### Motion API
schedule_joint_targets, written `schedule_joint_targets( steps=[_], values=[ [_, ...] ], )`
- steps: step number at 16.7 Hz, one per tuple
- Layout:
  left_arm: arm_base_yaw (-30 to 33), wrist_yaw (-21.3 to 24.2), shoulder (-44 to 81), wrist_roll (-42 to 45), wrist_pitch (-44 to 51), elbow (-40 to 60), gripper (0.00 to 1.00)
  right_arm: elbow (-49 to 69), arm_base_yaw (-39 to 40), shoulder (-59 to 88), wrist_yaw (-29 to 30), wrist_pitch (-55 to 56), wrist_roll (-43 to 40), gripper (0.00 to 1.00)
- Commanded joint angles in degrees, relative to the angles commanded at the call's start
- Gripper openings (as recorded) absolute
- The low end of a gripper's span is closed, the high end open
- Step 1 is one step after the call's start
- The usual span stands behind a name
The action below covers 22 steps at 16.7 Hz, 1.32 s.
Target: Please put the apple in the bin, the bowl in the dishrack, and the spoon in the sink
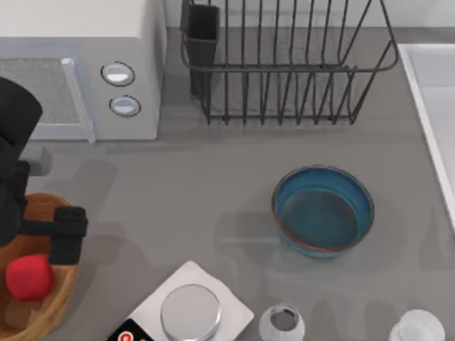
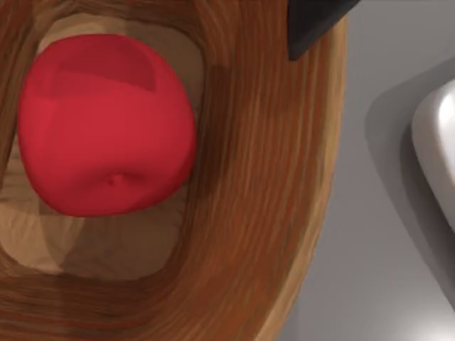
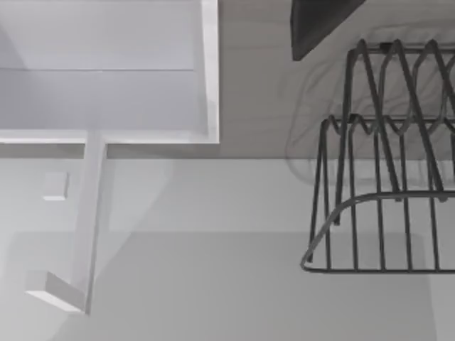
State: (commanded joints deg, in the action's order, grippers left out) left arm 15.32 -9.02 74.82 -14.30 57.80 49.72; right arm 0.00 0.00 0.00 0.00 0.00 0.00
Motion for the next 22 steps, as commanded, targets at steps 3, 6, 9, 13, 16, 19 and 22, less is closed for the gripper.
schedule_joint_targets(
  steps=[3, 6, 9, 13, 16, 19, 22],
  values=[
    [-1.93, 1.17, -10.34, 1.81, -7.38, -6.29, 1.0, 0.0, 0.0, 0.0, 0.0, 0.0, 0.0, 1.0],
    [-4.45, 2.72, -23.84, 4.29, -17.15, -14.71, 1.0, 0.0, 0.0, 0.0, 0.0, 0.0, 0.0, 1.0],
    [-7.27, 4.47, -38.49, 7.17, -28.23, -24.29, 1.0, 0.0, 0.0, 0.0, 0.0, 0.0, 0.0, 1.0],
    [-11.02, 6.73, -56.86, 10.9, -42.84, -36.85, 1.0, 0.0, 0.0, 0.0, 0.0, 0.0, 0.0, 1.0],
    [-13.44, 8.07, -67.7, 12.98, -51.69, -44.38, 1.0, 0.0, 0.0, 0.0, 0.0, 0.0, 0.0, 1.0],
    [-15.01, 8.87, -73.78, 14.12, -56.88, -48.91, 1.0, 0.0, 0.0, 0.0, 0.0, 0.0, 0.0, 1.0],
    [-15.32, 9.02, -74.81, 14.3, -57.8, -49.72, 1.0, 0.0, 0.0, 0.0, 0.0, 0.0, 0.0, 1.0]
  ],
)
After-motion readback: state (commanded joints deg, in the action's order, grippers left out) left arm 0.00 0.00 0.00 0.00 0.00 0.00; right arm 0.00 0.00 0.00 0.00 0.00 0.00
